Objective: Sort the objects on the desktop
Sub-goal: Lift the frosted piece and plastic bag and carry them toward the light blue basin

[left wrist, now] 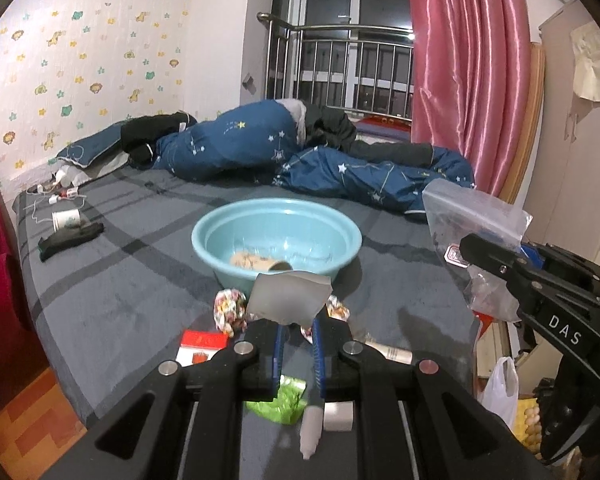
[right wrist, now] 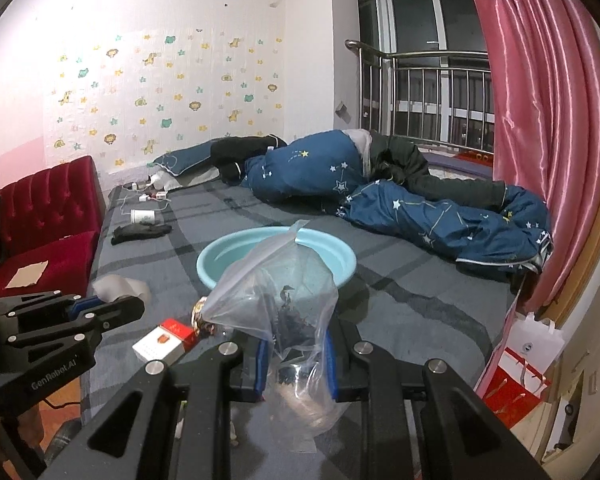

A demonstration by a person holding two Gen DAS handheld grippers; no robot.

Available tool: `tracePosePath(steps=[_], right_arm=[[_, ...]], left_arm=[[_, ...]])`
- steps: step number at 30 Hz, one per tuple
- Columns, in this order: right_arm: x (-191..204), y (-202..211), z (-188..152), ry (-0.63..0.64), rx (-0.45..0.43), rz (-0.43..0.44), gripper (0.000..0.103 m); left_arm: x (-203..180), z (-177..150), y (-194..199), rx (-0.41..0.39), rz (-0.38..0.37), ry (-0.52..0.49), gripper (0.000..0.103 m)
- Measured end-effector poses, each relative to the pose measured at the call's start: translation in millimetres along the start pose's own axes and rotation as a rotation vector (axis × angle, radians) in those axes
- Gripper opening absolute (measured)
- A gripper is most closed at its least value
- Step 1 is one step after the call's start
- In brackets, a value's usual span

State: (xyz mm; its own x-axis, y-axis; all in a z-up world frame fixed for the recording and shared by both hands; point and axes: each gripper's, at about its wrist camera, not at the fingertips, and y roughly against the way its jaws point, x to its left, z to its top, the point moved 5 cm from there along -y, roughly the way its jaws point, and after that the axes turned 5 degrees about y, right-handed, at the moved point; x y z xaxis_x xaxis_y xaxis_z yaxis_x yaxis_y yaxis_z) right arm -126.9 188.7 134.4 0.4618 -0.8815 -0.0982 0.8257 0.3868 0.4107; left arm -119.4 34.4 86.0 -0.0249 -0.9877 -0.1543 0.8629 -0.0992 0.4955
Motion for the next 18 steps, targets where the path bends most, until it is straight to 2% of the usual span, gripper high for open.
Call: tracePosePath(steps=[18], right_arm=[[-3.6,-22.2,46.2,0.025,-0.052,0.001,0.023]], left_arm=[[0.7,40.1,-12.5,-0.042,0.016,-0.034,0.013]])
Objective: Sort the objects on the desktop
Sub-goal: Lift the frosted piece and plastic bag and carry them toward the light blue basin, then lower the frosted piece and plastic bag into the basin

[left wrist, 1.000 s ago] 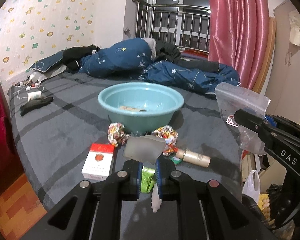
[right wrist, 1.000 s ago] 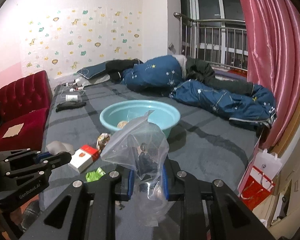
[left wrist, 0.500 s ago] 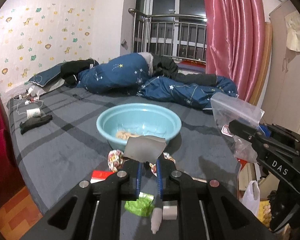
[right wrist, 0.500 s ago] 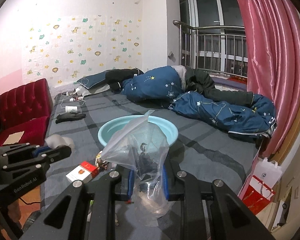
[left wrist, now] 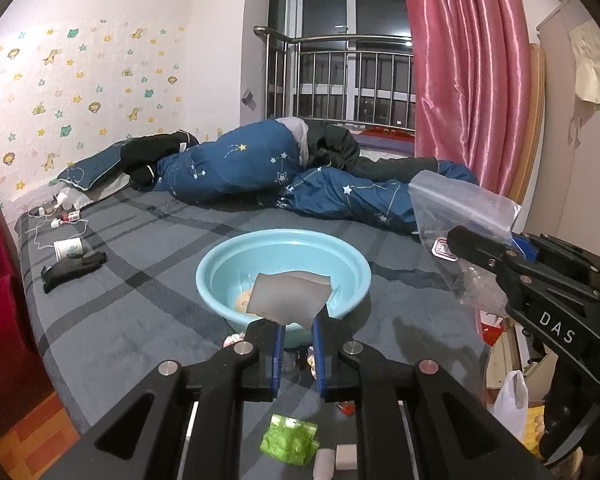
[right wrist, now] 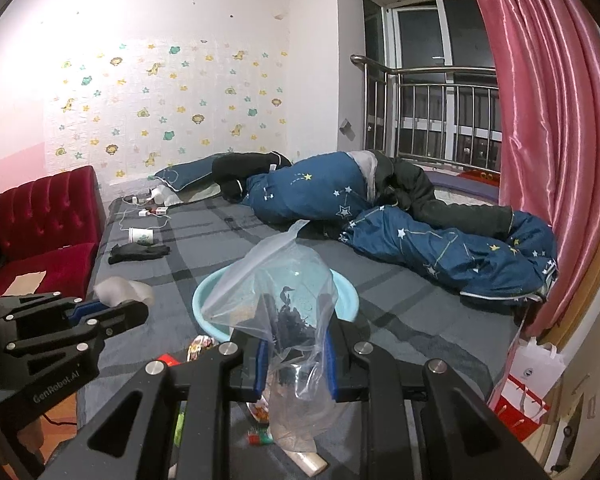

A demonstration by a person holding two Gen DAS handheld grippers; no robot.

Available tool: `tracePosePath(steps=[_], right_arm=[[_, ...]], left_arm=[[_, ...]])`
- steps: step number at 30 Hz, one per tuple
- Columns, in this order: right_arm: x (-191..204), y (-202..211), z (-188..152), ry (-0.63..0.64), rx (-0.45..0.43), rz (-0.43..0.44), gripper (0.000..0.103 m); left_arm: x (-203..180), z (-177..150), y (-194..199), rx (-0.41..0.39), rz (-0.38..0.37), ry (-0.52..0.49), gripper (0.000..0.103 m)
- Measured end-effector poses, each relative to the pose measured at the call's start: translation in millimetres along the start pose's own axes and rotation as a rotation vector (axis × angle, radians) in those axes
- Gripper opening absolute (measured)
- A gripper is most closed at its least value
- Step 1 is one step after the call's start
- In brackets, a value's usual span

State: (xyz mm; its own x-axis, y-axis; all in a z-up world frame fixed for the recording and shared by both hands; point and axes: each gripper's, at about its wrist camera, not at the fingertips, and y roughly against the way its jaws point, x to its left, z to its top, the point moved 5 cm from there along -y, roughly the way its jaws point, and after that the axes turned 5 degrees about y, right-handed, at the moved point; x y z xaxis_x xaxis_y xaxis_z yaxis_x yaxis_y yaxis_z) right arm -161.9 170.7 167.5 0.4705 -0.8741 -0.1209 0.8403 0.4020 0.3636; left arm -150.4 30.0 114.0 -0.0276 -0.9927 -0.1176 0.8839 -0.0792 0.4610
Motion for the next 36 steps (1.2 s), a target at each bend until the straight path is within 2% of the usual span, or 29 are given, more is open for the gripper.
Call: tracePosePath(steps=[17,36], right_arm=[[0.9,-40.2,28.8,0.028,-0.004,0.009,0.023],[-6.0,-110.7,40.8,0.014,0.033,0.044,0.023]], left_arm=[[7.9,29.5,-32.3,0.000,-0.008,-0.013,0.014],[21.2,42.7,-96.6,0.061,-0.008,-0.023,0.014]])
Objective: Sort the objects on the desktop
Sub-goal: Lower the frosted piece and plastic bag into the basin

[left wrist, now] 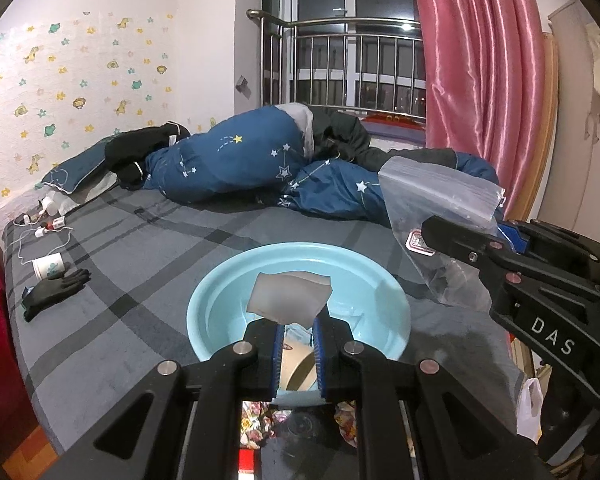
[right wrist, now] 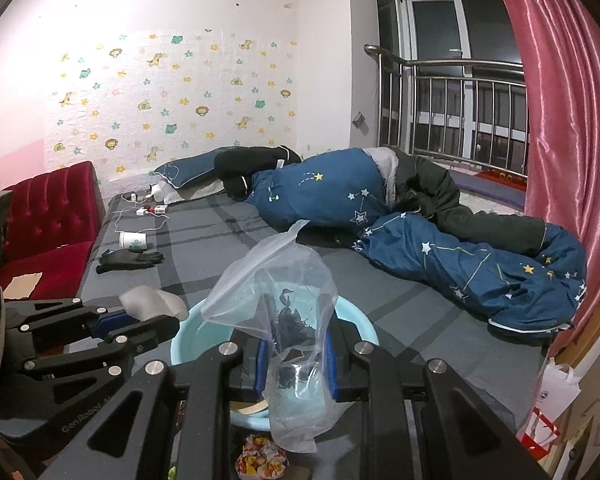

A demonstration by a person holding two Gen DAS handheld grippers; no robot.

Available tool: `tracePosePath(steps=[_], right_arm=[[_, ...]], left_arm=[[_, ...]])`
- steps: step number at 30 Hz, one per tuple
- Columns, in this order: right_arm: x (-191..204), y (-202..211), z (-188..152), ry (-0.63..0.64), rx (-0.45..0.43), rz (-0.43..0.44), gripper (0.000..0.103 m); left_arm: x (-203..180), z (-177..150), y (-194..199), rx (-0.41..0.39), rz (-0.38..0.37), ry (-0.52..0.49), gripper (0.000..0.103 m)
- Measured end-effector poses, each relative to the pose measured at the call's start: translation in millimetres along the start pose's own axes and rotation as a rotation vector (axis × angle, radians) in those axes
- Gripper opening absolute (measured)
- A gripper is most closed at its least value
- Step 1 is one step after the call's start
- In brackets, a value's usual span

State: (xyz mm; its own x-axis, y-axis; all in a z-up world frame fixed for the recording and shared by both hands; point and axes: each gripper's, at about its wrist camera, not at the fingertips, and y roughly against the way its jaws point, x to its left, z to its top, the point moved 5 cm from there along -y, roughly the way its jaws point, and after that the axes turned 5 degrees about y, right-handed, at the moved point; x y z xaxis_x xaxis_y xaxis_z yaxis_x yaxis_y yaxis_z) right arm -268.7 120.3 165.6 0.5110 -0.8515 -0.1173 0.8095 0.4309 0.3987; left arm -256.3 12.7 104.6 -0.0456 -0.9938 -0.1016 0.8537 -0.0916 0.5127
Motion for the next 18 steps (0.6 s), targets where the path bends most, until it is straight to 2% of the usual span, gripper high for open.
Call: tracePosePath(steps=[18], right_arm=[[-13.6,-87.4,1.4,-0.021,0.121,0.039,0.023]], left_arm=[[16.9,10.3,-77.1,0.125,-0.023,-0.006,0.014]])
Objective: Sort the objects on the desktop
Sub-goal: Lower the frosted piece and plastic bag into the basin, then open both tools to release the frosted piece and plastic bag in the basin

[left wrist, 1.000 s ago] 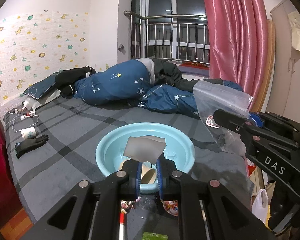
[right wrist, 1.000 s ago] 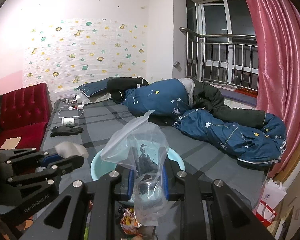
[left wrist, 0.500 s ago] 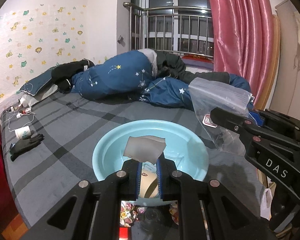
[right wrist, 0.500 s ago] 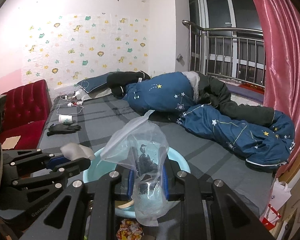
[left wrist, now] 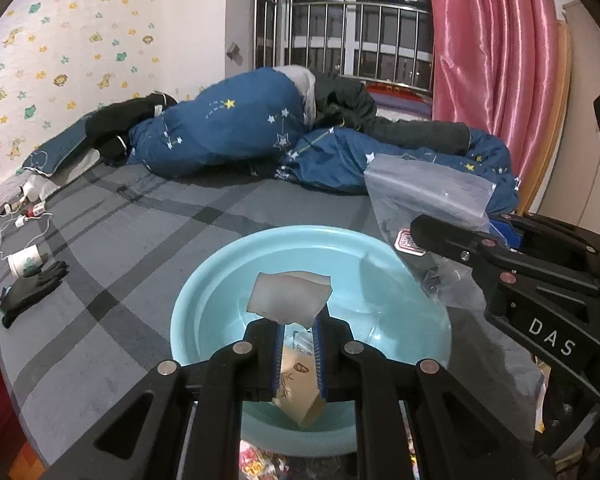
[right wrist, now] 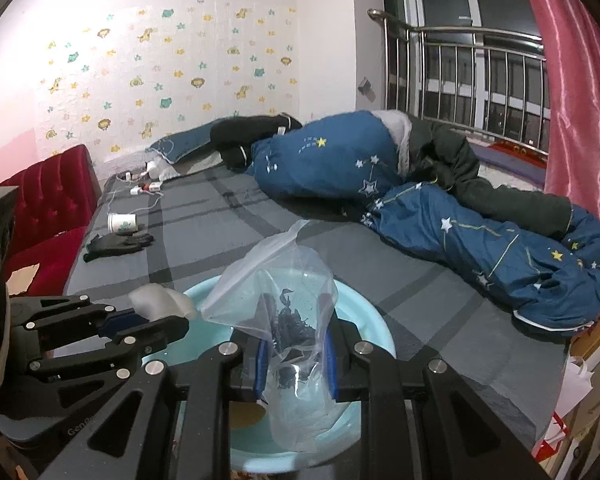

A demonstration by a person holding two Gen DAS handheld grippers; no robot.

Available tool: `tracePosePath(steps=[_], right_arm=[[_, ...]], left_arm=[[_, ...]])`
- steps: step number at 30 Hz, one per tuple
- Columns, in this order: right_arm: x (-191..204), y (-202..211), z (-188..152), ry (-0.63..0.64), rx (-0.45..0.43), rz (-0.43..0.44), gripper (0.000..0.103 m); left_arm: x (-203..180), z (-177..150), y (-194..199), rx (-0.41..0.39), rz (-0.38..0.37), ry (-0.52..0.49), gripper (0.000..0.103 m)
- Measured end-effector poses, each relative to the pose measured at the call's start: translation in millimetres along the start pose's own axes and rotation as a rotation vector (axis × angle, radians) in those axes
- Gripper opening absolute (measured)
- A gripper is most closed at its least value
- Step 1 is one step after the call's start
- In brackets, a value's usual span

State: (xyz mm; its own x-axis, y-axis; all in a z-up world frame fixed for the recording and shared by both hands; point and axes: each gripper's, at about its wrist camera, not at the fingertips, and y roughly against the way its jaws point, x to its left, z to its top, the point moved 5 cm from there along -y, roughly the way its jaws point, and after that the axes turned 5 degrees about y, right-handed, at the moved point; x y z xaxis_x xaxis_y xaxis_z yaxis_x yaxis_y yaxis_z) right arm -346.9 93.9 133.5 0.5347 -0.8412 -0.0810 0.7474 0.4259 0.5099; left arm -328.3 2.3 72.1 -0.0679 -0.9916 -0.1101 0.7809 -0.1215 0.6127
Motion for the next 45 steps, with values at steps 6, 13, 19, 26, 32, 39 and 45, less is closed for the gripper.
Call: tracePosePath(steps=[6,13,19,26,32,39,45], right_arm=[[-5.0,-35.1,-0.3,-0.021,0.087,0.044,0.023],[-11.6,-72.9,-5.6,-0.050,0.195,0.079,0.023],[-16.7,-92.7,-10.9,-0.076,0.250,0.091,0.023],[-15.9,-105.6,-16.3,-0.083,0.280,0.096,0.023],[-14.2,-111.0,-17.9,-0.087,0.290,0.103,0.025],[-14.3,-112.6,-20.2,-0.092,0.310,0.089,0.058],[-17.4,-109.7,-18.0,-0.116,0.296,0.060,0.103]], left_arm=[[5.4,5.6,-27.8,0.056,-0.023,0.015,0.014],[5.2,4.3,-57.3,0.118,-0.024,-0.003,0.014],[3.7,-0.1,-76.7,0.165,-0.034,-0.010,0.014],[2.7,-5.3,-92.2,0.205,-0.029,-0.014,0.014],[3.4,-7.7,-94.4,0.211,-0.035,-0.010,0.015],[2.4,-6.0,-89.4,0.183,-0.006,-0.020,0.097],[4.9,-6.5,-87.6,0.164,0.022,-0.016,0.103]])
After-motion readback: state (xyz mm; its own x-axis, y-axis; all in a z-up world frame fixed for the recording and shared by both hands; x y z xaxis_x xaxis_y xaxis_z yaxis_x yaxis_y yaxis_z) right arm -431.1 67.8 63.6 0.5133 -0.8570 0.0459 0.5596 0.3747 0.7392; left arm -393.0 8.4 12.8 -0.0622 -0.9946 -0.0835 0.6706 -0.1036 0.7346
